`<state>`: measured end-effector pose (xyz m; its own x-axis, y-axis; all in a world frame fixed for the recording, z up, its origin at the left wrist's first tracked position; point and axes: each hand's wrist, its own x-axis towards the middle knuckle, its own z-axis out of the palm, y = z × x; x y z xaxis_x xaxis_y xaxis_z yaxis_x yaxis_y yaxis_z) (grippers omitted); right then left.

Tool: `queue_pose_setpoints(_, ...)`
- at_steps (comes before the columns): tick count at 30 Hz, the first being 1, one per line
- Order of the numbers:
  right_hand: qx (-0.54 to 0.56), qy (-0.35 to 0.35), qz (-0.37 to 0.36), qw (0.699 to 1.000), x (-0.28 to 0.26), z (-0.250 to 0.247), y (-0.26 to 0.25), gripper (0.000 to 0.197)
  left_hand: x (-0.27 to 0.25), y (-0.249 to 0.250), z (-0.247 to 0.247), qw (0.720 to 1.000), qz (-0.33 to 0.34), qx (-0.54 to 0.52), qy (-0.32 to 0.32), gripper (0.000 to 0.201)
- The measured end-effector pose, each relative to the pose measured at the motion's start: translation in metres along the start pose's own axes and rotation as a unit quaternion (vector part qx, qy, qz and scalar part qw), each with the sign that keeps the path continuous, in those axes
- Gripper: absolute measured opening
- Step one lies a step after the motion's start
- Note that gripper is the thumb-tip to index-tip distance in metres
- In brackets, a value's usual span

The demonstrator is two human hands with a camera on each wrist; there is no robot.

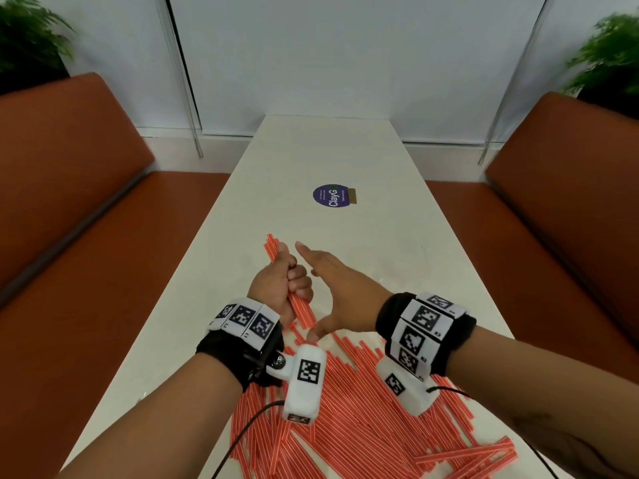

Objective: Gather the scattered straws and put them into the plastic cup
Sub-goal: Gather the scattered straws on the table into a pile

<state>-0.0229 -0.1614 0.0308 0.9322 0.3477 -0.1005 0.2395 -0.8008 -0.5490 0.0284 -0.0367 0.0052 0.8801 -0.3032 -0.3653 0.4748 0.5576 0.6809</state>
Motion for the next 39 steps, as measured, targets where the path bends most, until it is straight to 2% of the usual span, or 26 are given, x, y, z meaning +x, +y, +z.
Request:
queue_pose_setpoints(3, -0.004, -0.05, 0.003, 0.999, -0.004, -0.002, 0.002, 0.133, 0.001, -0.002, 0.001, 1.0, 0.005, 0.027, 0.007, 0.045)
queue_pose_setpoints(6, -0.003, -0.023, 0.016, 1.0, -0.004, 0.001, -0.001, 0.129, -0.002, -0.009, 0.006, 0.999, 0.006, 0.054, 0.006, 0.048)
queue_pose_setpoints(9, -0.004, -0.031, 0.052, 0.998, -0.006, -0.004, -0.001, 0.122, -0.003, -0.008, 0.006, 0.995, 0.01, 0.099, 0.02, 0.05)
queue_pose_setpoints(11, -0.007, -0.032, 0.13, 0.991, -0.011, -0.021, 0.01, 0.102, -0.002, -0.002, -0.001, 0.992, 0.006, 0.123, 0.04, 0.051)
queue_pose_setpoints(12, -0.033, -0.038, 0.179, 0.983, -0.016, -0.031, 0.018, 0.083, 0.0, 0.001, -0.006, 0.99, 0.001, 0.129, 0.05, 0.05)
queue_pose_setpoints(14, -0.115, -0.083, 0.28, 0.949, -0.027, -0.044, 0.037, 0.05, 0.001, 0.006, -0.016, 0.989, -0.018, 0.129, 0.063, 0.047)
queue_pose_setpoints(16, -0.151, -0.14, 0.346, 0.915, -0.04, -0.041, 0.053, 0.038, 0.002, 0.006, -0.023, 0.989, -0.038, 0.129, 0.063, 0.044)
queue_pose_setpoints(17, -0.171, -0.154, 0.359, 0.905, -0.044, -0.035, 0.059, 0.039, 0.001, 0.005, -0.024, 0.989, -0.045, 0.131, 0.06, 0.043)
queue_pose_setpoints(19, -0.204, -0.174, 0.368, 0.89, -0.048, -0.022, 0.068, 0.044, 0.0, -0.001, -0.021, 0.987, -0.058, 0.142, 0.047, 0.043)
queue_pose_setpoints(21, -0.218, -0.177, 0.364, 0.888, -0.048, -0.013, 0.072, 0.05, -0.002, -0.009, -0.014, 0.985, -0.07, 0.155, 0.032, 0.042)
queue_pose_setpoints(27, -0.216, -0.17, 0.345, 0.898, -0.042, -0.004, 0.073, 0.02, -0.007, -0.031, 0.004, 0.979, -0.094, 0.179, 0.018, 0.039)
queue_pose_setpoints(31, -0.187, -0.099, 0.355, 0.91, -0.041, 0.003, 0.081, 0.041, -0.009, -0.042, 0.003, 0.975, -0.113, 0.191, 0.03, 0.037)
queue_pose_setpoints(35, -0.147, -0.058, 0.353, 0.922, -0.044, 0.0, 0.084, 0.042, -0.011, -0.049, 0.0, 0.973, -0.113, 0.201, 0.033, 0.036)
queue_pose_setpoints(39, -0.061, -0.014, 0.311, 0.948, -0.05, -0.019, 0.07, 0.032, -0.013, -0.054, 0.008, 0.966, -0.087, 0.244, 0.02, 0.035)
